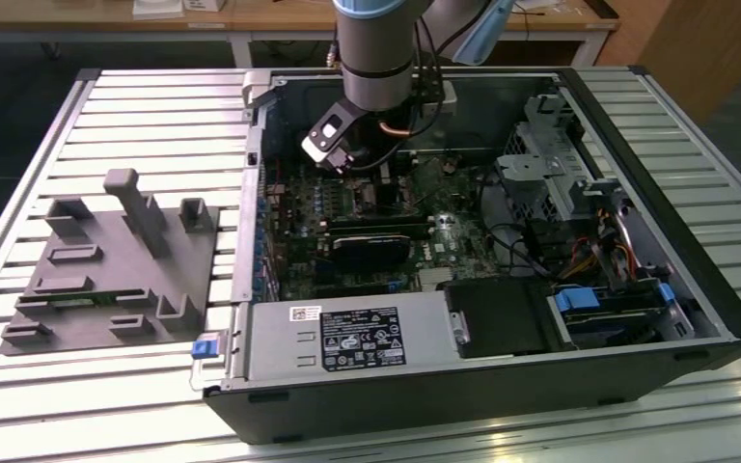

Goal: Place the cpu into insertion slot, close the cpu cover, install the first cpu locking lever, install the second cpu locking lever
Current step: 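Place the cpu into insertion slot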

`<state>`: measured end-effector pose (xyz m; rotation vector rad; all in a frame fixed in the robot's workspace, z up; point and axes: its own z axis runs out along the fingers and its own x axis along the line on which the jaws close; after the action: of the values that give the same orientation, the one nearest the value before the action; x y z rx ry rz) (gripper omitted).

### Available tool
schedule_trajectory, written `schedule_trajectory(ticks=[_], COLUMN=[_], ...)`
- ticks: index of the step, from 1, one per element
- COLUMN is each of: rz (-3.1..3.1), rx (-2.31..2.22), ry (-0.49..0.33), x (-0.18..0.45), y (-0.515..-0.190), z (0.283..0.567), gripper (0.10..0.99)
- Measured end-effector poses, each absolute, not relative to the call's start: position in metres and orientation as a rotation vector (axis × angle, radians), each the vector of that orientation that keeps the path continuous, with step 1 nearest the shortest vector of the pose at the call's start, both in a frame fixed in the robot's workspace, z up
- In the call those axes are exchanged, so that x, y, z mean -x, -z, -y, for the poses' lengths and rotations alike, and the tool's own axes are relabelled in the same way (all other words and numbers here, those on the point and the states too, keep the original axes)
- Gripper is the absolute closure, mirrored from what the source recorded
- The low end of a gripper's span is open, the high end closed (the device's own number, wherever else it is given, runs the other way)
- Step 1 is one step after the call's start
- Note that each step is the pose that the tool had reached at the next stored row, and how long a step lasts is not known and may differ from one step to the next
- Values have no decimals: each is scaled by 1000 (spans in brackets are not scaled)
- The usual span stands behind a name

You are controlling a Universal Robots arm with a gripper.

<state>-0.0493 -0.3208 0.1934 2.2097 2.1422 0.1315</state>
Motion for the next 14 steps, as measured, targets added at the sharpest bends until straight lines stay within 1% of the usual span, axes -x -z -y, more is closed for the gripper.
schedule_trajectory(ticks=[14], rz=[-2142], rx=[-2210], ry=[-131], x=[48], y=[-192], z=[321], gripper=[545])
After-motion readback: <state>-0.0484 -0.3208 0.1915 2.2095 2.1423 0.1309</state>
